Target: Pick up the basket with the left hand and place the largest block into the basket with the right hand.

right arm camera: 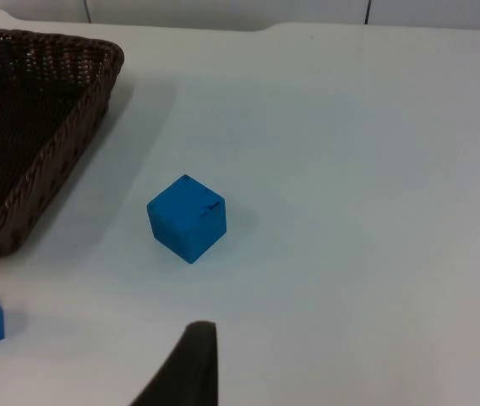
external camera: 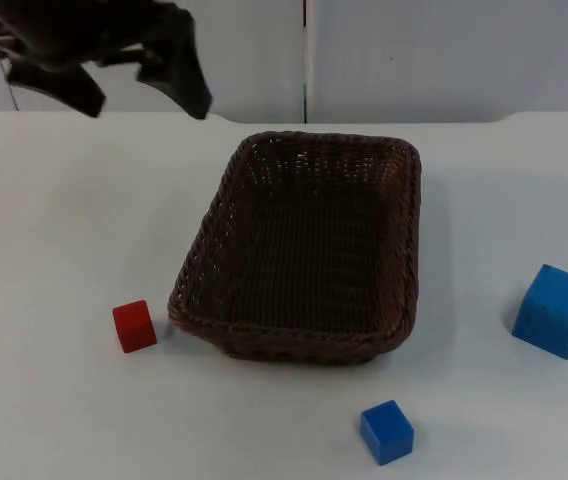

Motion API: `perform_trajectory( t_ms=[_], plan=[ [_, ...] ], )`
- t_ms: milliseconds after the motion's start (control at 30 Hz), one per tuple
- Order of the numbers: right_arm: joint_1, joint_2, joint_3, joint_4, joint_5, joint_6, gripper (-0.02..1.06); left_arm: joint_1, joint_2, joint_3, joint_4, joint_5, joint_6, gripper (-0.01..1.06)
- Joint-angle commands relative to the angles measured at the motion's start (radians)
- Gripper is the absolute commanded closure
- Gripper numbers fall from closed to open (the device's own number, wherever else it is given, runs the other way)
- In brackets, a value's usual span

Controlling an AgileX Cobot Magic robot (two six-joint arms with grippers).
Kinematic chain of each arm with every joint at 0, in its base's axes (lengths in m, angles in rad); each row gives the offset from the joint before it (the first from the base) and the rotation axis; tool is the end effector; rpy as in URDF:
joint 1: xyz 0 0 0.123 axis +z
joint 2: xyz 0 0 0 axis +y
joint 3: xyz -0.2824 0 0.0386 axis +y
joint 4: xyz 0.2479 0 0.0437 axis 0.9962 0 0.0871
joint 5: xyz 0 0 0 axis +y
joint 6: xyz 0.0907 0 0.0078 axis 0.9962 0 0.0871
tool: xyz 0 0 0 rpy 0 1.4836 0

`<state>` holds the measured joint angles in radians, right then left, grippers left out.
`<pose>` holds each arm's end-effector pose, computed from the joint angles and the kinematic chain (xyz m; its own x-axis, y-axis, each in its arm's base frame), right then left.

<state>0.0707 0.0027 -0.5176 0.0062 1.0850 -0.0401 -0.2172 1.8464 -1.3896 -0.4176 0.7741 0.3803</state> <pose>-0.0075 0.0000 0.2801 -0.4601 -0.0699 -0.8851 -0.0927 0.9952 -0.0304 0.3805 -0.1104 0.2363 -0.8432 0.2578 -0.4718 0.3951 0.8922 -0.2187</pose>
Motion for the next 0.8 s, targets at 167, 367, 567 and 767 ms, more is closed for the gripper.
perform_trajectory(
  t_ms=[167,367,567,767],
  plan=[
    [-0.006,-0.003,0.002,-0.001,-0.008,0.003,-0.01,-0.038,0.160,-0.116,0.001,0.024,-0.087,0.00],
    [-0.006,-0.003,0.002,-0.001,-0.008,0.003,-0.01,-0.062,0.277,-0.211,0.003,0.081,-0.125,0.00],
    [-0.006,-0.003,0.002,-0.001,-0.008,0.003,-0.01,-0.075,0.380,-0.298,0.009,0.102,-0.158,0.00],
    [-0.006,-0.003,0.002,-0.001,-0.008,0.003,-0.01,-0.075,0.463,-0.344,0.009,0.110,-0.176,0.00]
  ],
)
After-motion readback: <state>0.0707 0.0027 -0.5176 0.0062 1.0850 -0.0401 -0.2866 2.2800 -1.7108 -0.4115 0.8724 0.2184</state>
